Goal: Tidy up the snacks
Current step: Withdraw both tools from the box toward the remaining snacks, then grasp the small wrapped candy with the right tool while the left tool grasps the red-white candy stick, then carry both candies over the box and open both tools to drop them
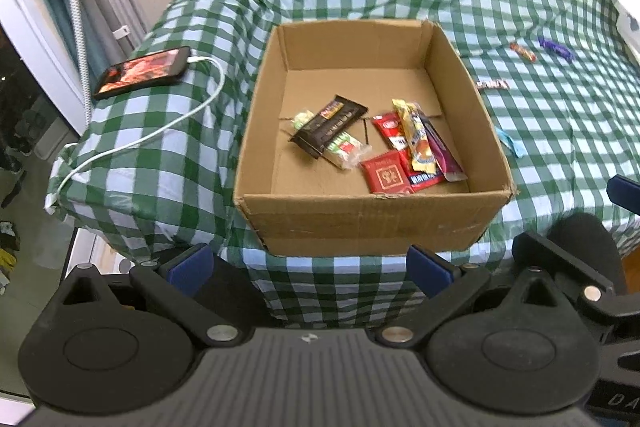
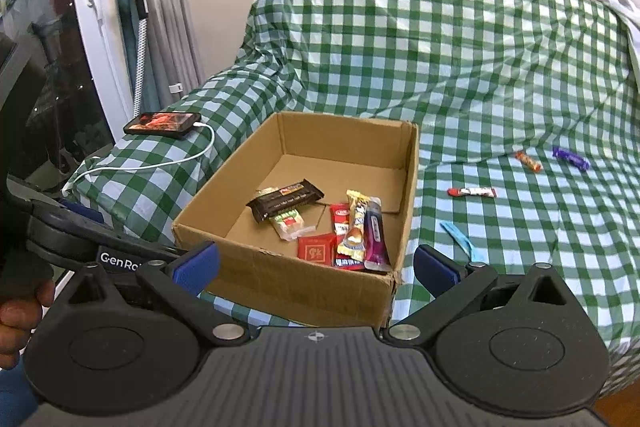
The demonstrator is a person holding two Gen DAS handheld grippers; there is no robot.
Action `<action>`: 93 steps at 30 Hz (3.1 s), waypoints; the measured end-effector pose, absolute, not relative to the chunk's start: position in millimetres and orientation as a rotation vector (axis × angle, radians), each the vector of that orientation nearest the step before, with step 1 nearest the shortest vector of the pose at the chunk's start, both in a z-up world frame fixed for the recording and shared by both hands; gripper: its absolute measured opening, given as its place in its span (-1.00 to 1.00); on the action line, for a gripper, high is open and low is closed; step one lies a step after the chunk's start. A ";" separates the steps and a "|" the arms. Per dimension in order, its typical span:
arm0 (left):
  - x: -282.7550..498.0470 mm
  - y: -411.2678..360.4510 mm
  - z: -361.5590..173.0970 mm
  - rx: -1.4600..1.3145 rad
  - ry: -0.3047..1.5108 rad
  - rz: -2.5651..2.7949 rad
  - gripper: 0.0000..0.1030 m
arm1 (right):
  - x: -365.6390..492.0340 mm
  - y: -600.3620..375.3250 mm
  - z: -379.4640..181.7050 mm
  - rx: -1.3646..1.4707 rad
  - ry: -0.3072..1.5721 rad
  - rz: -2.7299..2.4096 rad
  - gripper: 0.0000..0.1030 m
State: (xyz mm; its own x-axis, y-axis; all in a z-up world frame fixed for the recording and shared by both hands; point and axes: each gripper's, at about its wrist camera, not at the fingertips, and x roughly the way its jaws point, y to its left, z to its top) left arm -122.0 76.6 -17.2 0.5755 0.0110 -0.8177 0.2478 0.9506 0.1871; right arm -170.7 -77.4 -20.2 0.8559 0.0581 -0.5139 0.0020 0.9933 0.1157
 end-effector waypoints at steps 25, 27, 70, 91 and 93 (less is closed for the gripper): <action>49.9 -197.5 -47.2 0.576 0.975 -0.469 0.99 | -63.8 -375.4 -48.2 0.203 0.498 -0.437 0.98; 73.9 -226.5 -65.5 0.606 0.988 -0.493 0.99 | -36.3 -420.1 -57.7 0.217 0.490 -0.484 0.98; 90.1 -243.2 -65.4 0.416 1.011 -0.683 -0.87 | 40.4 -469.1 -131.3 0.248 0.567 -0.379 -0.64; -86.1 11.6 3.0 0.302 0.956 -0.342 -0.87 | -138.6 -168.0 -28.4 0.225 0.484 0.041 -0.64; -98.1 29.5 3.4 0.285 0.948 -0.321 -0.87 | -147.6 -145.0 -28.0 0.214 0.508 0.076 -0.64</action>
State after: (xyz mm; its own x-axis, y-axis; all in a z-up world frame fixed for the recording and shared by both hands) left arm -98.1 29.5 3.4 0.5429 -0.1423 -0.8277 0.3893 0.9159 0.0979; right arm -147.6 -145.0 -28.0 0.8714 0.1250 -0.4744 -0.0189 0.9748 0.2221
